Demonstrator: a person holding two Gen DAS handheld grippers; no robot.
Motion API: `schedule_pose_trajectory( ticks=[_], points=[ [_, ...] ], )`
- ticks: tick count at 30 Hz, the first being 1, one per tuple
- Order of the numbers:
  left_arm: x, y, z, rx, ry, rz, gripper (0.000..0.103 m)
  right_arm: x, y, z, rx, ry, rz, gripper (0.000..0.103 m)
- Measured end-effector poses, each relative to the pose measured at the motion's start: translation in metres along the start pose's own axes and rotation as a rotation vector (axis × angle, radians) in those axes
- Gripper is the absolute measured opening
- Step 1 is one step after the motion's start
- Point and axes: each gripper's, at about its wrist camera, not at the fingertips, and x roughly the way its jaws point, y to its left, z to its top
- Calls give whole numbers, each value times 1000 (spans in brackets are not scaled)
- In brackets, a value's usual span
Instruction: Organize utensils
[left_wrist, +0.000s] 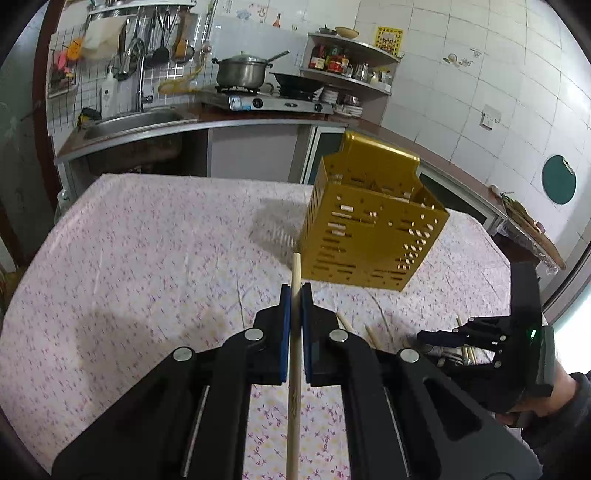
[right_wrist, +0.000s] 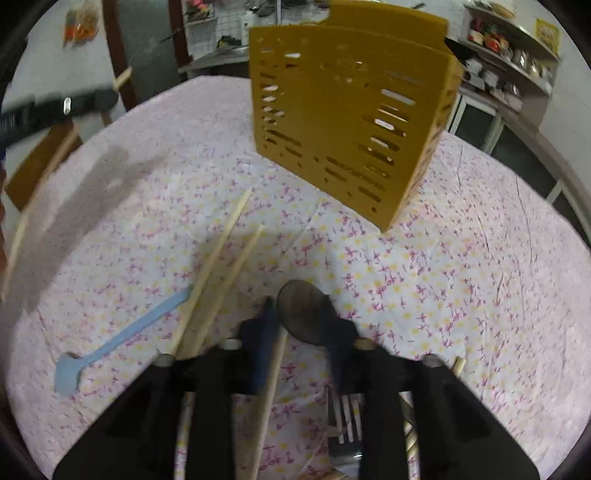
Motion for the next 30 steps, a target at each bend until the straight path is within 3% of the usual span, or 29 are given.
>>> schedule_pose_trajectory(
  ticks=[3,7,10,14,20,30],
  points=[
    [1,1,-2,1,3,-8,4,-15,-11,1,55,-40,31,15],
    [0,1,0,-1,-1,-14,4,-27,-18,3,42,-63,-40,4],
    [-3,-1,0,7,-8,-14,4,-34,-22,8,36,-87,-102,2],
    [-6,-4,3,9,-14,-19,4,-38,-31,17,49,-86,-119,2],
    [-20,-10,14,18,-53,-30,4,-98,-40,30,79,-236,-131,2],
    [-66,-35,56,39,-207,-115,4,-209,-47,49,165,-556,24,2]
  ],
)
